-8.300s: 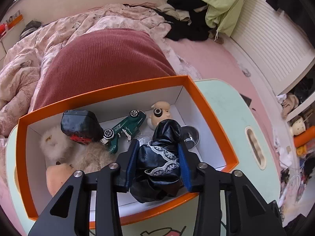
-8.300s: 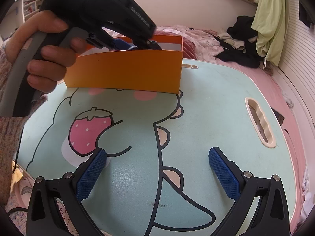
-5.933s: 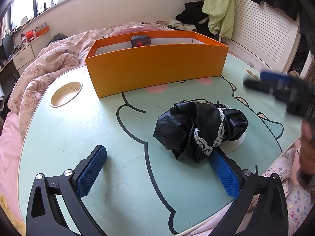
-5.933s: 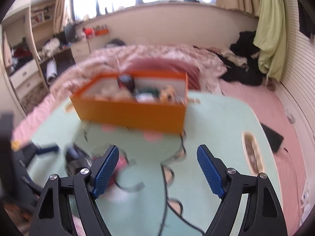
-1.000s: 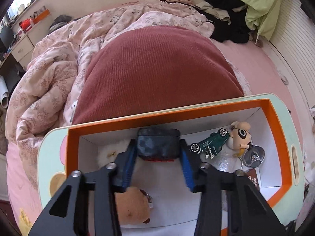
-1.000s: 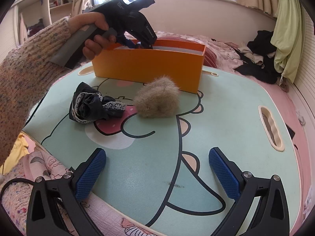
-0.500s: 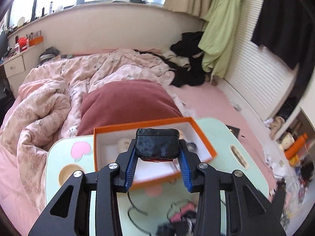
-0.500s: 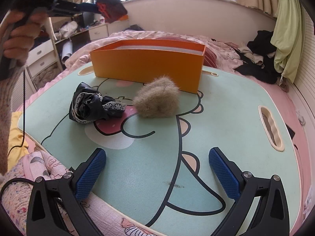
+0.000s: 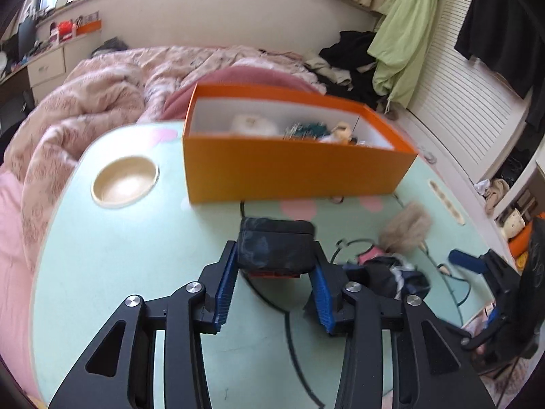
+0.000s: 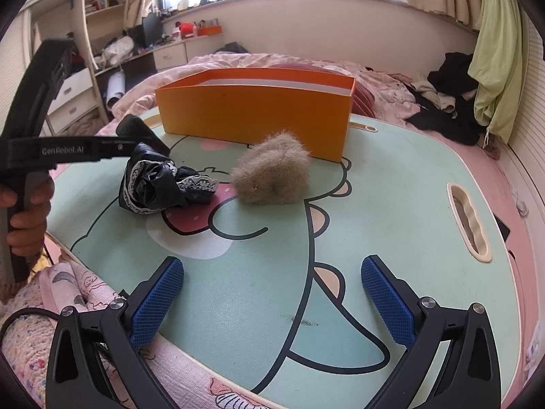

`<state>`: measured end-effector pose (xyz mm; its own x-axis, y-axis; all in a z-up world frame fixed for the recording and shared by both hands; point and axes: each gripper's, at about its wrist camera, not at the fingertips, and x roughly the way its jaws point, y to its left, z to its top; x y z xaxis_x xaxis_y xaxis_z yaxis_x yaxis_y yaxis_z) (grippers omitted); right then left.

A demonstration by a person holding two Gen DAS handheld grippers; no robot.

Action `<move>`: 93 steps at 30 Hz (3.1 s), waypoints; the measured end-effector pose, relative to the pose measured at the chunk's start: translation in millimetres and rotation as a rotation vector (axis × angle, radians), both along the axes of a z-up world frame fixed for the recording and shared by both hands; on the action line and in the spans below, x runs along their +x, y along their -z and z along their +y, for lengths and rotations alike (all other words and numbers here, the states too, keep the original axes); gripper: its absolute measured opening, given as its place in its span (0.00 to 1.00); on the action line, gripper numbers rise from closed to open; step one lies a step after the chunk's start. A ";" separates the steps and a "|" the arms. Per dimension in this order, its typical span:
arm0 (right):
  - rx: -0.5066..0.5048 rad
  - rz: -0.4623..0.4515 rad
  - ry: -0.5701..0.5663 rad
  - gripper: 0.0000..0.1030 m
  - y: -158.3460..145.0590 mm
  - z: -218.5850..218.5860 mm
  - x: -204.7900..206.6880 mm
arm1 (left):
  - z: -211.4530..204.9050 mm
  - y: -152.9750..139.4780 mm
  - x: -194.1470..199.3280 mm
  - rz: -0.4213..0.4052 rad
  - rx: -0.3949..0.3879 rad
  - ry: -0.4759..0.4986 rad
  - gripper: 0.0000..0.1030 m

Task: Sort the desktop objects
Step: 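Carry the black case out and set it on the table, open left gripper, then reach the right gripper down into the orange box, then grasp the white fluffy pompom with the right gripper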

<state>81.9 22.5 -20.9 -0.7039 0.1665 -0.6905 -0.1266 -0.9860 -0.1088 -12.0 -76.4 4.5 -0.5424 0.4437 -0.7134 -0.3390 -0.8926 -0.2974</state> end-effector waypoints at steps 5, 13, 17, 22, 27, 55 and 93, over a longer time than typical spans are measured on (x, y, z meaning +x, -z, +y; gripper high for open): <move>-0.001 0.000 -0.001 1.00 -1.6 -0.1 1.0 | -4.4 8.2 18.0 0.035 -0.021 -0.007 0.72; -0.001 -0.001 -0.002 1.00 -0.9 -0.1 0.7 | 8.2 -1.7 44.8 0.117 -0.135 0.026 0.76; -0.002 -0.001 -0.003 1.00 -1.2 -0.3 1.1 | 8.1 2.0 60.6 0.092 -0.179 0.026 0.77; -0.002 -0.003 -0.005 1.00 -1.4 1.4 0.5 | 2.9 11.9 65.2 0.096 -0.171 -0.002 0.99; -0.002 -0.002 -0.006 1.00 -0.8 1.9 0.4 | 5.9 14.2 57.7 0.096 -0.171 -0.005 1.00; -0.035 0.009 -0.009 0.98 -5.0 7.8 3.0 | 6.1 15.1 58.8 0.097 -0.170 -0.014 1.00; -0.184 -0.195 0.071 0.35 -85.6 -7.9 -259.5 | 2.8 16.7 57.6 0.110 -0.151 -0.021 1.00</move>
